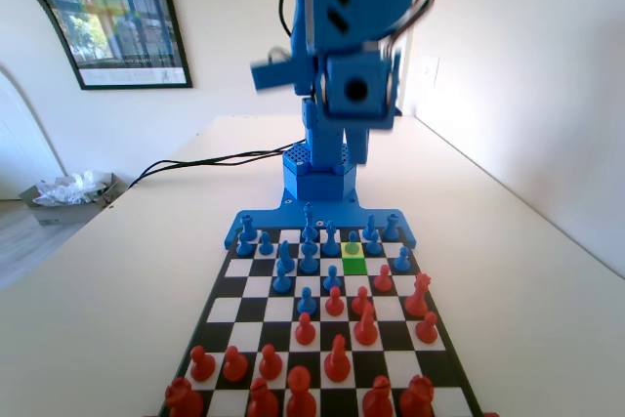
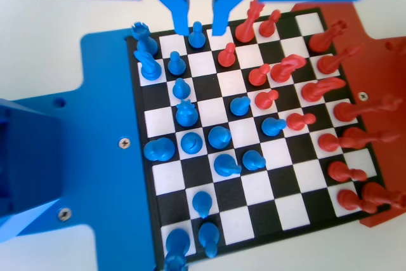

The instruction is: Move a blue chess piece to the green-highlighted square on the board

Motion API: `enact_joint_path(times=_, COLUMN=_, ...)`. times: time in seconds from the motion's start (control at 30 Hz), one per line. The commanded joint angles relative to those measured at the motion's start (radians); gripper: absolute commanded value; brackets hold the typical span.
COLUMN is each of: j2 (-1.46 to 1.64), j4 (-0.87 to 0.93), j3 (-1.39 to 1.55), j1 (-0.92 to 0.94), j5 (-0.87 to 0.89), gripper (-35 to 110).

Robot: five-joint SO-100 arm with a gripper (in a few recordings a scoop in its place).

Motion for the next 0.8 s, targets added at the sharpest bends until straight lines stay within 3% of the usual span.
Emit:
enact_joint_path(times=0.0, j2=0.006, j4=-0.058, j3=0.028, j1=-0.026, j5=-0.002, gripper=8)
enact_joint_path(times=0.77, j2=-0.098, j4=-0.322, j3=0.215, j1=-0.037, j5=-0.003, gripper=8)
